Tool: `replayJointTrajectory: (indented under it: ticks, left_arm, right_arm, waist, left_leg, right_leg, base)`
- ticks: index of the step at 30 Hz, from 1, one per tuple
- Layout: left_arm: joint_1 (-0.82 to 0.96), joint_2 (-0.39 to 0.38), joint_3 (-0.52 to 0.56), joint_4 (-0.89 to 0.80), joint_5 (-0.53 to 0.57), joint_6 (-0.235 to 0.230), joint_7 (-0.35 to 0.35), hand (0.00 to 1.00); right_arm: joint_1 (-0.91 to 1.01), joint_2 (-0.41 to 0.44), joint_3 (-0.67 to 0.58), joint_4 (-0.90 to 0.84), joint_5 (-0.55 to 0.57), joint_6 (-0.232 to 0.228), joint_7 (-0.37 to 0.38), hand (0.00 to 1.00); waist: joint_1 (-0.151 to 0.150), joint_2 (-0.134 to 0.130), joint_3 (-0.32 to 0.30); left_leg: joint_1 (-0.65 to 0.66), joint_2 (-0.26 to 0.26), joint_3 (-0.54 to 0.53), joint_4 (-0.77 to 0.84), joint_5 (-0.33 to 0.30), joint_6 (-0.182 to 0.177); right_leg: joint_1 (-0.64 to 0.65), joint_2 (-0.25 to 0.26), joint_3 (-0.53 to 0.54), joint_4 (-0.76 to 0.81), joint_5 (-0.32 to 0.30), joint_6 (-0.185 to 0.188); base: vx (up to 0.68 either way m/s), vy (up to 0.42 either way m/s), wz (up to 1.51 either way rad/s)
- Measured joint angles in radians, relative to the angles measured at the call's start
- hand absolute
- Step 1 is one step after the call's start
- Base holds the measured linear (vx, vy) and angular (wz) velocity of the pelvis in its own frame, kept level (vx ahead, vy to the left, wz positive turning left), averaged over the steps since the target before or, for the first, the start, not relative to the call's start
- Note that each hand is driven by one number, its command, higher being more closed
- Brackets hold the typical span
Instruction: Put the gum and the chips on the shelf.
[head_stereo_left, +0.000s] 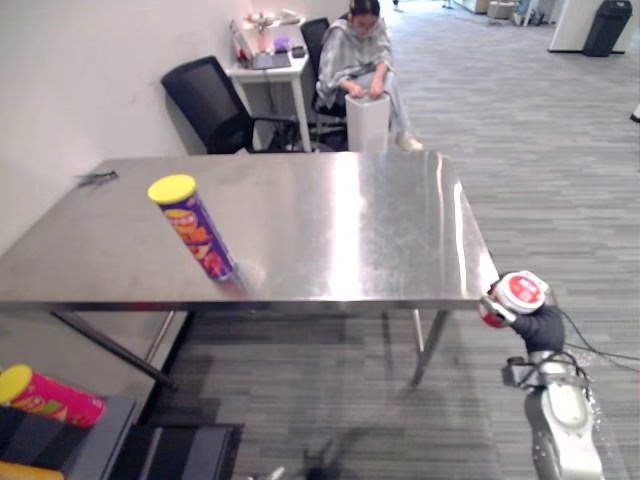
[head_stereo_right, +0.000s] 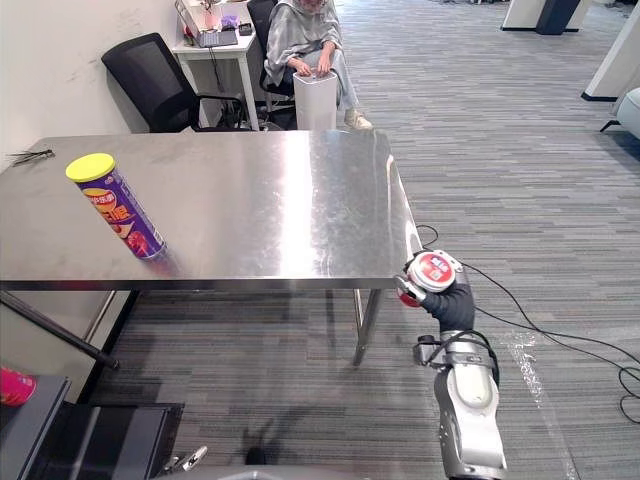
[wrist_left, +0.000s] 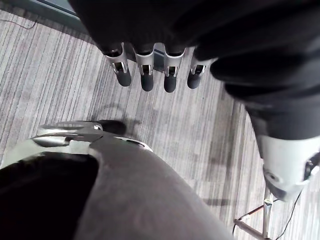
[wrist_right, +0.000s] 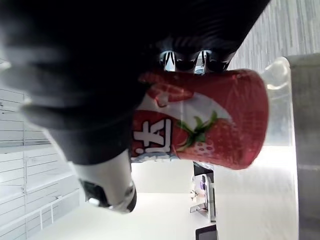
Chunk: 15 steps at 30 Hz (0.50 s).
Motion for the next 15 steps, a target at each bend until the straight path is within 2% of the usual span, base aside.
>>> replayJointTrajectory:
  ticks: [2, 4, 5, 6, 7, 8, 9, 10, 11, 13, 14, 15]
  left_arm:
    - [-0.019, 0.000, -0.001, -0.001, 0.000, 0.000, 0.000, 0.00]
    - [-0.042, -0.004, -0.008, -0.011, 0.005, -0.002, 0.002, 0.00]
    - [-0.045, -0.007, -0.017, -0.027, 0.005, -0.002, 0.003, 0.00]
    - [-0.060, -0.006, -0.023, -0.040, 0.003, 0.001, 0.002, 0.00]
    - [-0.064, -0.012, -0.021, -0.038, 0.001, 0.002, 0.003, 0.00]
    - [-0.086, -0.015, -0.016, -0.033, 0.001, 0.016, -0.003, 0.00]
    - [-0.087, 0.007, -0.003, -0.030, 0.002, 0.021, -0.001, 0.00]
    - [-0.086, 0.008, 0.003, -0.025, 0.002, 0.021, 0.001, 0.00]
    - [-0.083, 0.004, 0.025, -0.019, 0.002, 0.021, 0.005, 0.00]
    - [-0.080, -0.004, 0.044, -0.009, 0.002, 0.022, 0.008, 0.00]
    - [-0.081, -0.016, 0.041, -0.009, 0.003, 0.023, 0.002, 0.00]
    - [-0.076, -0.021, 0.049, -0.010, 0.003, 0.022, -0.003, 0.00]
  right_arm:
    - [-0.050, -0.002, 0.035, 0.020, 0.002, 0.000, -0.003, 1.00]
    - [-0.138, -0.005, 0.053, 0.050, 0.003, 0.000, -0.010, 1.00]
    - [-0.188, -0.007, 0.073, 0.056, 0.003, 0.001, -0.014, 1.00]
    - [-0.209, -0.014, 0.076, 0.050, 0.002, 0.000, -0.019, 1.00]
    - [-0.211, -0.019, 0.072, 0.049, 0.002, 0.000, -0.020, 1.00]
    - [-0.209, -0.016, 0.058, 0.050, 0.002, 0.000, -0.023, 1.00]
    - [-0.212, -0.005, 0.052, 0.051, 0.002, 0.001, -0.030, 1.00]
    - [-0.211, -0.001, 0.050, 0.051, 0.001, 0.001, -0.031, 1.00]
    - [-0.206, -0.002, 0.051, 0.051, 0.000, 0.001, -0.031, 1.00]
    - [-0.203, -0.002, 0.040, 0.051, -0.001, 0.003, -0.038, 1.00]
    - [-0.204, -0.003, 0.024, 0.050, -0.004, 0.003, -0.042, 1.00]
    - [-0.202, 0.003, 0.003, 0.050, -0.005, 0.006, -0.044, 1.00]
  waist:
    - [-0.002, 0.007, 0.008]
    - [0.001, 0.024, 0.027]
    - [0.016, 0.053, 0.046]
    - [0.012, 0.052, 0.051]
    - [0.018, 0.049, 0.055]
    - [0.021, 0.042, 0.052]
    - [0.017, 0.015, 0.059]
    - [0.014, 0.011, 0.058]
    - [0.008, 0.014, 0.055]
    - [0.008, 0.023, 0.051]
    - [0.009, 0.033, 0.045]
    - [0.013, 0.027, 0.045]
  left_leg:
    - [-0.063, 0.006, -0.051, 0.027, 0.016, -0.002]
    - [-0.155, 0.025, -0.117, 0.088, 0.030, -0.015]
    - [-0.200, 0.032, -0.159, 0.100, 0.066, -0.036]
    - [-0.216, 0.028, -0.182, 0.025, 0.163, -0.093]
    - [-0.228, 0.029, -0.112, 0.031, 0.140, -0.063]
    - [-0.278, 0.024, 0.131, 0.239, -0.017, 0.148]
    - [-0.283, 0.018, 0.278, 0.406, -0.119, 0.179]
    - [-0.268, 0.029, 0.325, 0.450, -0.148, 0.168]
    - [-0.219, 0.063, 0.379, 0.487, -0.188, 0.127]
    - [-0.162, 0.128, 0.397, 0.487, -0.220, 0.086]
    - [-0.155, 0.143, 0.394, 0.468, -0.228, 0.072]
    - [-0.155, 0.120, 0.402, 0.433, -0.227, 0.070]
  right_leg:
    - [-0.040, 0.004, -0.044, 0.038, -0.011, -0.017]
    - [-0.094, 0.015, -0.100, 0.101, -0.037, -0.039]
    - [-0.120, 0.037, -0.134, 0.136, -0.060, -0.077]
    - [-0.113, 0.050, -0.189, 0.111, -0.070, -0.098]
    - [-0.114, 0.038, -0.243, 0.107, -0.065, -0.101]
    - [-0.129, -0.008, -0.330, 0.131, -0.065, -0.102]
    - [-0.134, -0.057, -0.381, 0.136, -0.060, -0.102]
    - [-0.131, -0.070, -0.405, 0.131, -0.045, -0.096]
    - [-0.125, -0.086, -0.459, 0.127, -0.035, -0.092]
    - [-0.116, -0.103, -0.540, 0.149, -0.032, -0.090]
    - [-0.113, -0.117, -0.583, 0.165, -0.029, -0.085]
    - [-0.100, -0.128, -0.623, 0.167, -0.017, -0.067]
  base:
    - [-0.11, -0.033, 0.63]
    - [-0.16, -0.063, 0.88]
    - [-0.25, -0.124, 1.34]
    - [-0.29, -0.112, 1.50]
    - [-0.27, -0.051, 1.93]
    - [-0.21, -0.023, 1.84]
    - [-0.17, -0.032, 1.79]
    - [-0.10, -0.053, 1.60]
    - [-0.10, -0.005, 1.36]
    - [-0.09, 0.070, 1.38]
    - [-0.07, 0.162, 1.23]
    - [-0.08, 0.174, 1.08]
